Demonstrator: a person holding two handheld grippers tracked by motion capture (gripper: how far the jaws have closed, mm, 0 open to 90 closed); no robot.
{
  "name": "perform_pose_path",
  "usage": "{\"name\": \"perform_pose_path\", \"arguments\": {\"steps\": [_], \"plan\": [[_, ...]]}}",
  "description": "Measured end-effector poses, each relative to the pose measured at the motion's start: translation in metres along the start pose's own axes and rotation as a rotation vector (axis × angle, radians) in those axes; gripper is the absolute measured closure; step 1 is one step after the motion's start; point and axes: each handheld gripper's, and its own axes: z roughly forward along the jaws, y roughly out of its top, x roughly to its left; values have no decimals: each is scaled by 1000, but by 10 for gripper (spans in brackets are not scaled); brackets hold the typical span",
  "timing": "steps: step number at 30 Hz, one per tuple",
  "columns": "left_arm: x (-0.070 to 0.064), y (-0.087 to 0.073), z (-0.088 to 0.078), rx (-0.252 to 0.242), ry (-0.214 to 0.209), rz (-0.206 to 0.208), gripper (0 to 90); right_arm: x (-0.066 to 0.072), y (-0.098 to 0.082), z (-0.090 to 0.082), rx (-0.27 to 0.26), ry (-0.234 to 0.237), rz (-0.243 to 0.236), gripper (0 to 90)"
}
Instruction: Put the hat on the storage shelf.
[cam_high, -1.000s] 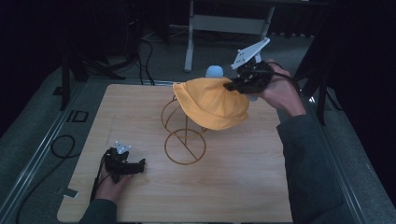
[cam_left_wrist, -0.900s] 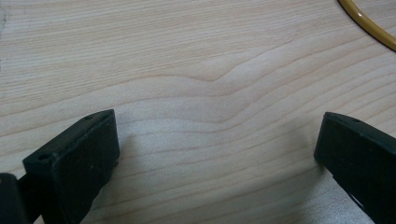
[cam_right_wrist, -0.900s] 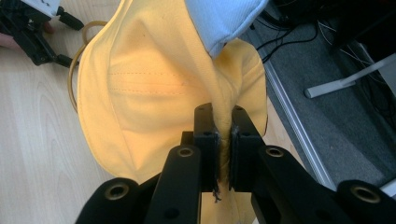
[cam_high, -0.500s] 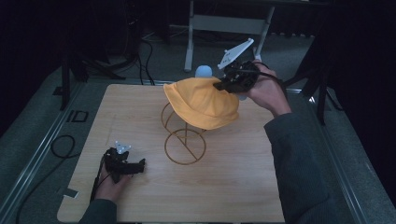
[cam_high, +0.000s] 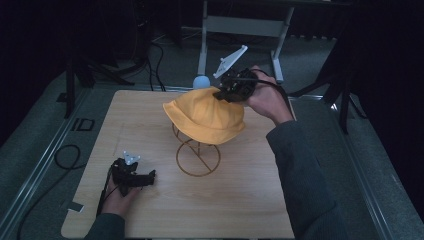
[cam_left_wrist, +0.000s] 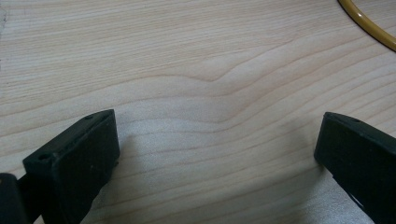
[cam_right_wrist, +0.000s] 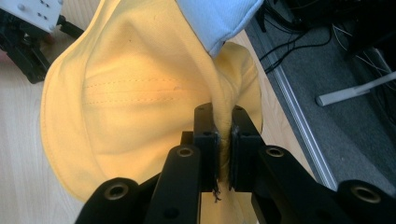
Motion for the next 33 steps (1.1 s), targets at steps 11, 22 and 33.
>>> {"name": "perform_pose_path", "arguments": {"steps": [11,22,33], "plan": [[0,0,0,0,-1,-1,2,17,25,15,12,31,-48,833],[0,0,0,0,-3,0,2,37,44,33,29,77,-97,824],[0,0,0,1,-3,3,2,29,36,35,44,73,-58,821]]}}
